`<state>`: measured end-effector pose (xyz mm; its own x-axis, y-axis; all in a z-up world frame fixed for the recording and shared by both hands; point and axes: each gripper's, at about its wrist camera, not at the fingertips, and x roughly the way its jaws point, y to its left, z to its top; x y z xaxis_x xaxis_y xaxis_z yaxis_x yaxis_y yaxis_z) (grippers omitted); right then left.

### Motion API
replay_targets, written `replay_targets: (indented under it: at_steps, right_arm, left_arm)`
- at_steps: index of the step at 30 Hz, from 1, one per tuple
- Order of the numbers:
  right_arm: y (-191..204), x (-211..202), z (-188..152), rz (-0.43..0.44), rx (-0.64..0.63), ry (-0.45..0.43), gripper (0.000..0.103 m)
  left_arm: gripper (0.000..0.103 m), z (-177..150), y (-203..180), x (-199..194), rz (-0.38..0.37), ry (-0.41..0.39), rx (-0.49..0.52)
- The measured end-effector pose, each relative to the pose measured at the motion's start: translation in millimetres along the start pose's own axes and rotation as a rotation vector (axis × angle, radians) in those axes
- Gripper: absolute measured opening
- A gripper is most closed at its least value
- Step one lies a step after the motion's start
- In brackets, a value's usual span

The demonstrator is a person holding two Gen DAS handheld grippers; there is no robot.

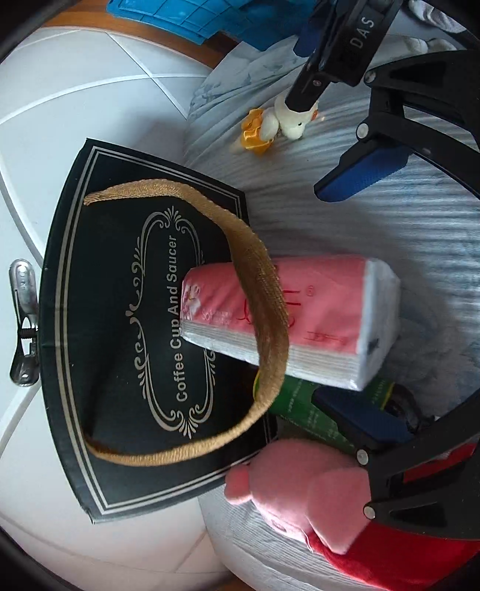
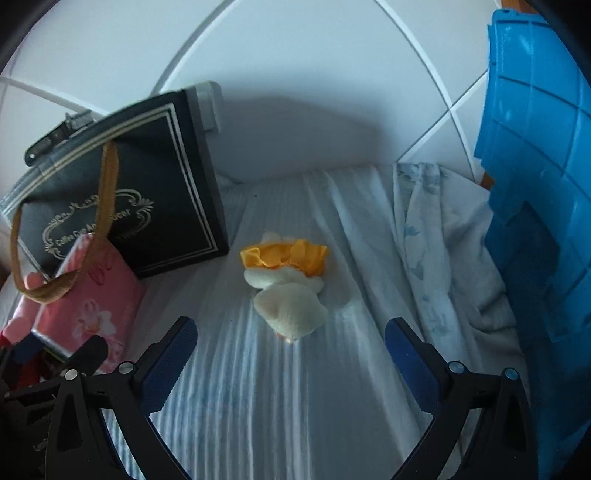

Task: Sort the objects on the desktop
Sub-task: 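Grasp the pink tissue pack with the left gripper while the right grasps the white bow plush, then carry the tissue pack and white bow plush into the blue crate and release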

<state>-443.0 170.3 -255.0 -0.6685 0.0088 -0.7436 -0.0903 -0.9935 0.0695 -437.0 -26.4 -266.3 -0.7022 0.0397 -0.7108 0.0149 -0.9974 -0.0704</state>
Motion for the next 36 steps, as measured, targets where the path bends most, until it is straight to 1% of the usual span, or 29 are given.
replay_targets:
  at_steps: [1, 3, 4, 5, 6, 7, 8, 9, 10, 13, 16, 19, 21, 25, 28, 32, 36]
  right_arm:
    - [-1.8, 8.5, 1.3, -0.001, 0.013, 0.014, 0.103]
    - [-5.1, 19.0, 2.7, 0.01, 0.023, 0.032, 0.102]
    - [-5.0, 23.4, 3.2, 0.011, 0.023, 0.036, 0.097]
    - [-4.6, 29.5, 3.7, 0.012, 0.02, 0.044, 0.094]
    - [-4.0, 33.9, 4.6, 0.012, 0.018, 0.054, 0.085]
    - [-4.0, 38.9, 5.2, 0.01, 0.019, 0.064, 0.073]
    - [-3.9, 44.5, 4.8, 0.019, 0.017, 0.083, 0.067]
    - [-4.8, 47.2, 4.5, 0.03, 0.022, 0.098, 0.051]
    - [-6.0, 46.7, 3.1, 0.036, 0.028, 0.099, 0.045]
    - [-4.5, 32.0, -2.2, 0.048, 0.018, 0.075, 0.042]
    - [-1.6, 7.4, -14.3, 0.067, 0.008, 0.052, 0.042]
    - [3.9, -24.6, -31.9, 0.086, -0.014, 0.028, 0.042]
    - [9.7, -47.3, -41.3, 0.09, -0.036, 0.008, 0.042]
    - [20.1, -98.9, -56.3, 0.111, -0.073, -0.049, 0.042]
    - [23.5, -142.4, -61.4, 0.122, -0.084, -0.107, 0.042]
    - [27.9, -211.0, -65.6, 0.143, -0.092, -0.202, 0.042]
    - [28.3, -269.8, -64.4, 0.157, -0.098, -0.301, 0.042]
  left_arm:
    - [0.091, 1.4, -1.0, 3.7, -0.008, 0.001, -0.001]
    - [0.08, 2.8, -4.6, 11.1, -0.021, 0.016, 0.005]
    - [0.075, 2.8, -6.8, 13.8, -0.013, 0.02, 0.01]
    - [0.064, 2.8, -8.1, 17.0, -0.006, 0.028, 0.014]
    - [0.051, 2.4, -8.4, 18.8, -0.005, 0.036, 0.012]
    - [0.048, 1.8, -8.2, 18.5, -0.011, 0.04, 0.006]
    - [0.048, 0.4, -8.3, 16.1, -0.016, 0.04, -0.001]
    - [0.048, -1.5, -7.9, 14.0, -0.015, 0.044, -0.005]
    - [0.048, -4.5, -8.4, 10.2, -0.014, 0.047, -0.003]
    - [0.047, -18.7, -8.7, -3.6, -0.01, 0.058, -0.006]
    - [0.047, -34.9, -8.0, -21.8, -0.013, 0.072, -0.022]
    - [0.047, -49.4, -8.2, -45.1, -0.016, 0.078, -0.022]
    - [0.047, -57.3, -10.6, -67.2, -0.012, 0.065, -0.016]
    - [0.047, -63.0, -14.1, -119.1, 0.005, 0.0, 0.005]
    - [0.047, -61.4, -15.1, -163.8, 0.011, -0.07, 0.014]
    - [0.047, -55.3, -13.3, -225.2, 0.025, -0.161, 0.015]
    - [0.047, -49.8, -21.9, -279.3, 0.033, -0.262, 0.027]
